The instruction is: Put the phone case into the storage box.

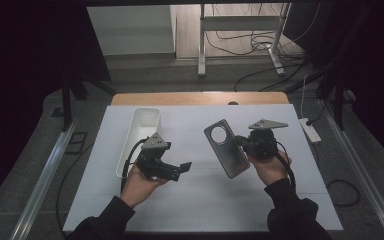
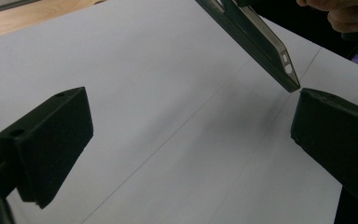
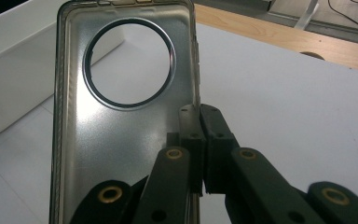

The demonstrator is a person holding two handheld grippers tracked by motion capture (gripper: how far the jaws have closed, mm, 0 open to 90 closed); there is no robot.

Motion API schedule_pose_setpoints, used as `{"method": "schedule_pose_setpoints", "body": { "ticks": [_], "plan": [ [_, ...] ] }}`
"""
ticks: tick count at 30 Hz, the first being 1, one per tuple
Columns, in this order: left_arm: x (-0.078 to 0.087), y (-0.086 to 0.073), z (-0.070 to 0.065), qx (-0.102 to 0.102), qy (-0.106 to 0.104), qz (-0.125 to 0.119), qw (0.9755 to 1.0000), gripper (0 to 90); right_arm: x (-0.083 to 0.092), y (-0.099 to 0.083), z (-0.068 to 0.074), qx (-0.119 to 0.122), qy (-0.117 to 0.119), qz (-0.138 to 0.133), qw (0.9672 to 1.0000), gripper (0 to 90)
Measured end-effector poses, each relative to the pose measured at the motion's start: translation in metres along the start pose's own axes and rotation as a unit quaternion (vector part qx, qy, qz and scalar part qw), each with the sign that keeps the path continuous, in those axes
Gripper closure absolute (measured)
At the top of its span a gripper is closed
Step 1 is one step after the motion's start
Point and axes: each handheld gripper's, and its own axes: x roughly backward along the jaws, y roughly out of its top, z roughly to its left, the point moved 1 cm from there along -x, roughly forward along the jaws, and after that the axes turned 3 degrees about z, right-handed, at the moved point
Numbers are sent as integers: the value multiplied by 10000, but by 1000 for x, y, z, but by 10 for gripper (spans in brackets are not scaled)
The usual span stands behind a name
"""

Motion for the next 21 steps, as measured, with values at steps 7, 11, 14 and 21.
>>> {"method": "schedule_pose_setpoints", "body": {
  "ticks": [7, 11, 14, 21],
  "plan": [
    [-9, 6, -1, 27, -91, -7, 10000, 0, -4, 3, 7, 23, 33, -28, 10000, 891],
    [-13, 8, -2, 45, -121, -6, 9999, 0, -6, 4, 10, 32, 48, -34, 10000, 891],
    [-16, 10, -4, 36, -159, -4, 9999, 0, -8, 5, 13, 41, 65, -39, 10000, 890],
    [-23, 13, -7, 34, -223, -21, 9997, 14, -11, 6, 20, 60, 89, -42, 9999, 890]
  ]
}}
